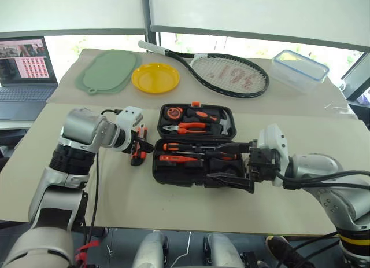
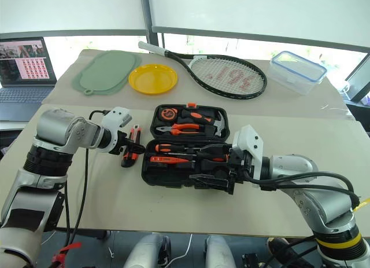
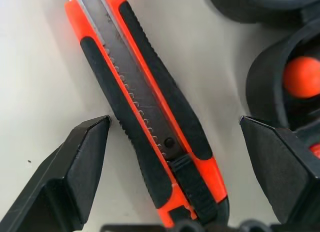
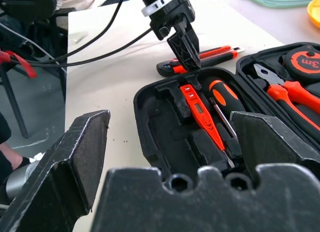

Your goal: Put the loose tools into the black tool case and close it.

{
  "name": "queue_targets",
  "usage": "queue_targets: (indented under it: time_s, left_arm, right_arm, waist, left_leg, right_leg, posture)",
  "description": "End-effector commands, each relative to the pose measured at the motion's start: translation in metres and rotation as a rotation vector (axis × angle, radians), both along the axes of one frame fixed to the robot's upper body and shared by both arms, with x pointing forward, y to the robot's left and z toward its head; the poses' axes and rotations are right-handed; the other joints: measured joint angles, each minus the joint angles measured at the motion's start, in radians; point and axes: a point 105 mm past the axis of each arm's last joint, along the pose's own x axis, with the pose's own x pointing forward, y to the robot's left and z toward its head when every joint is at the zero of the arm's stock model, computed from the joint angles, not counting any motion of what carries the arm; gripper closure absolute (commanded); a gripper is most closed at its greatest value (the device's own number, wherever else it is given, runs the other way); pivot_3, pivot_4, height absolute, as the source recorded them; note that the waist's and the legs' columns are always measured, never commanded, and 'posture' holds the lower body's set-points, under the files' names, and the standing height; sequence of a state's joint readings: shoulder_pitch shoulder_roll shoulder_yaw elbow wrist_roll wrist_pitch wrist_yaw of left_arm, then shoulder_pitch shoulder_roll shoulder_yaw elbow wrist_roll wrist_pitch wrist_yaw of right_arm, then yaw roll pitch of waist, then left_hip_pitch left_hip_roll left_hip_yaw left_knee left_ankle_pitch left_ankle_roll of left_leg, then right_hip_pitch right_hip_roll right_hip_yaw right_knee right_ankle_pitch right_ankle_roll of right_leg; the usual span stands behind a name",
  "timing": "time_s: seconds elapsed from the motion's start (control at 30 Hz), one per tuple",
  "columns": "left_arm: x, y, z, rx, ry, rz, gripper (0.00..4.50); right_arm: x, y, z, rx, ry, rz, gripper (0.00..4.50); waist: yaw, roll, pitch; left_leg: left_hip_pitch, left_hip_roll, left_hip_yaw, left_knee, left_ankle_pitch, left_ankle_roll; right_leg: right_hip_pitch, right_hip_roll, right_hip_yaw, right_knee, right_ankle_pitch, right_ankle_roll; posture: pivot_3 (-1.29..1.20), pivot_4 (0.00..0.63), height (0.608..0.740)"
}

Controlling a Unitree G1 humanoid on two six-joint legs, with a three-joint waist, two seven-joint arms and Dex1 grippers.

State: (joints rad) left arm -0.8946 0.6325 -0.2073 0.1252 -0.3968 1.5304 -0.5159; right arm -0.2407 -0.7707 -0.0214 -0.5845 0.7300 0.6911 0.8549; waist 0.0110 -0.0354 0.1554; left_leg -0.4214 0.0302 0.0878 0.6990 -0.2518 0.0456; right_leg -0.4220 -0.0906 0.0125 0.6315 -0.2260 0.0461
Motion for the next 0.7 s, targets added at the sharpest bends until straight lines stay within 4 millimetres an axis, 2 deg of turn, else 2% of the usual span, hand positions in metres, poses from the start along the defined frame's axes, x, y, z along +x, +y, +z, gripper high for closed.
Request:
queue_targets:
  time_s: [0.03, 0.17, 0.27, 0.47, 0.6, 0.7]
  left_arm:
    - [0.004, 0.003, 0.006, 0.0, -0.009, 0.011, 0.05]
    - [0.004, 0.002, 0.004, -0.003, 0.013, 0.002, 0.05]
    - [0.002, 0.0, -0.003, 0.002, 0.032, -0.016, 0.81]
    - [0.002, 0.009, -0.014, 0.015, 0.047, 0.004, 2.79]
    - [0.006, 0.031, -0.019, 0.045, 0.021, 0.054, 2.85]
    - [0.011, 0.046, -0.007, 0.057, -0.063, 0.032, 2.86]
  right_arm:
    - [-0.003, -0.002, 0.01, 0.018, -0.043, -0.018, 0.0]
    - [-0.004, -0.002, 0.01, 0.018, -0.048, -0.025, 0.0]
    - [-0.002, -0.002, 0.011, 0.018, -0.056, -0.032, 0.0]
    - [-0.001, -0.003, 0.013, 0.016, -0.059, -0.033, 0.0]
    - [-0.001, -0.005, 0.014, 0.016, -0.059, -0.032, 0.0]
    - [-0.003, -0.006, 0.013, 0.004, -0.05, -0.028, 0.0]
  waist:
    - [0.002, 0.0, 0.0]
    - [0.001, 0.0, 0.0]
    - [0.001, 0.0, 0.0]
    - [0.003, 0.0, 0.0]
    - [0.002, 0.001, -0.001]
    - [0.0, 0.001, -0.001]
  left_leg:
    - [0.0, 0.0, 0.0, 0.0, 0.0, 0.0]
    - [0.0, 0.0, 0.0, 0.0, 0.0, 0.0]
    - [0.0, 0.0, 0.0, 0.0, 0.0, 0.0]
    - [0.0, 0.0, 0.0, 0.0, 0.0, 0.0]
    - [0.001, 0.0, 0.0, 0.0, 0.0, 0.0]
    - [0.002, 0.001, 0.0, 0.0, 0.001, 0.0]
  right_leg:
    - [0.0, 0.0, 0.0, 0.0, 0.0, 0.0]
    - [0.0, 0.0, 0.0, 0.0, 0.0, 0.0]
    - [0.0, 0.0, 0.0, 0.0, 0.0, 0.0]
    - [0.0, 0.0, 0.0, 0.0, 0.0, 0.0]
    - [0.001, 0.0, 0.0, 0.0, 0.0, 0.0]
    - [0.001, 0.0, 0.0, 0.001, 0.0, 0.0]
  posture:
    - [0.0, 0.15, 0.738]
    - [0.0, 0.15, 0.738]
    - [0.0, 0.15, 0.738]
    - [0.0, 0.15, 0.738]
    - [0.0, 0.15, 0.738]
    - [0.0, 0.15, 0.738]
